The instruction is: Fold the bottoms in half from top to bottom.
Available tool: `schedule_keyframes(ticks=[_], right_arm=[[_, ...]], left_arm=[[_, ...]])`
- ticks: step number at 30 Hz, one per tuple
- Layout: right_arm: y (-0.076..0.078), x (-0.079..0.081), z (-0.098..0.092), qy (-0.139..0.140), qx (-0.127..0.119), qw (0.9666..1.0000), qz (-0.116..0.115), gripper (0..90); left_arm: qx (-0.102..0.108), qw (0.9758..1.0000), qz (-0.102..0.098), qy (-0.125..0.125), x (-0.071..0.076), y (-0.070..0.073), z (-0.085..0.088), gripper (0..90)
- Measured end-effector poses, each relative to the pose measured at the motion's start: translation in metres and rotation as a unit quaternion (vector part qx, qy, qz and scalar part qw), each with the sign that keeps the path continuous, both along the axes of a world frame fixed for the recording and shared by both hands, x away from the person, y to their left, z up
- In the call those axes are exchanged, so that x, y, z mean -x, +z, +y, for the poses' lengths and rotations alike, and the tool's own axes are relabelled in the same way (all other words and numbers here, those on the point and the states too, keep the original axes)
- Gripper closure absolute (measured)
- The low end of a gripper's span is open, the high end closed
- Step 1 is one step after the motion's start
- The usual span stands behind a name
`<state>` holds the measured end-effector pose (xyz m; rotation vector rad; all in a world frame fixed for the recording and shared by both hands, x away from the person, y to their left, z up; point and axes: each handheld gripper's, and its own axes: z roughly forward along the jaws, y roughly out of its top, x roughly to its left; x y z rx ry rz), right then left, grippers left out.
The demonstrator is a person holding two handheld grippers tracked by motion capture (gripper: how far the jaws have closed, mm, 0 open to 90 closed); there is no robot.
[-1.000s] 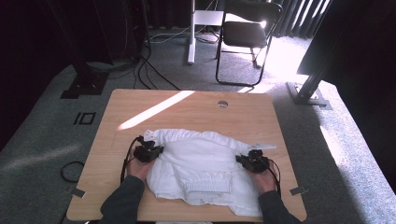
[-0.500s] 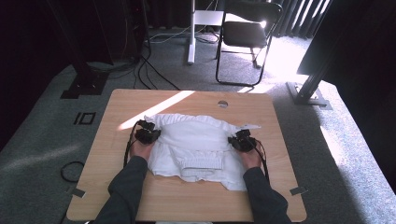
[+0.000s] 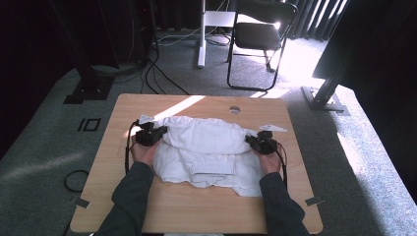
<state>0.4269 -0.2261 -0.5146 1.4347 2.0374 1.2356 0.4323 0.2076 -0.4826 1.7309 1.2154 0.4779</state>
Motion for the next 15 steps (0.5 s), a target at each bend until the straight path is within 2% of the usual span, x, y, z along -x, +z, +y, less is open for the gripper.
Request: schedule_keyframes(ticks=[1, 2, 3, 4, 8, 9, 10, 12, 13, 14, 15], right_arm=[[0.006, 0.002, -0.003, -0.001, -0.006, 0.9999, -0.011, 84.1], [0.006, 0.002, -0.003, -0.001, -0.006, 0.9999, -0.011, 84.1], [0.013, 0.004, -0.006, -0.003, -0.008, 0.9998, -0.020, 84.2], [0.025, 0.007, -0.009, -0.004, -0.010, 0.9992, -0.038, 84.2], [0.044, 0.009, -0.014, 0.001, 0.000, 0.9985, -0.054, 84.3], [0.049, 0.009, -0.017, 0.000, -0.001, 0.9982, -0.059, 84.4], [0.054, 0.010, -0.020, -0.003, -0.007, 0.9977, -0.067, 84.4], [0.066, 0.013, -0.030, -0.014, -0.043, 0.9951, -0.088, 84.7], [0.066, 0.013, -0.030, -0.014, -0.043, 0.9951, -0.088, 84.7], [0.072, 0.017, -0.034, -0.023, -0.062, 0.9921, -0.107, 84.8], [0.083, 0.025, -0.038, -0.026, -0.078, 0.9883, -0.128, 84.7]], left_arm=[[0.014, 0.9998, -0.016, -0.003, 0.004, 0.007, 0.002, 88.8], [0.014, 0.9998, -0.016, -0.003, 0.004, 0.007, 0.002, 88.8], [0.036, 0.9988, -0.032, -0.008, 0.008, 0.019, 0.007, 88.8], [0.047, 0.9981, -0.039, -0.010, 0.010, 0.025, 0.010, 88.9], [0.091, 0.9942, -0.054, -0.019, 0.014, 0.041, 0.018, 89.1], [0.094, 0.9937, -0.056, -0.020, 0.015, 0.045, 0.021, 89.1], [0.102, 0.9928, -0.058, -0.021, 0.016, 0.048, 0.023, 89.2], [0.128, 0.9889, -0.068, -0.032, 0.020, 0.057, 0.026, 89.2], [0.128, 0.9889, -0.068, -0.032, 0.020, 0.057, 0.026, 89.2], [0.135, 0.9861, -0.086, -0.043, 0.028, 0.064, 0.026, 89.2], [0.132, 0.9860, -0.091, -0.047, 0.031, 0.067, 0.025, 89.1]])
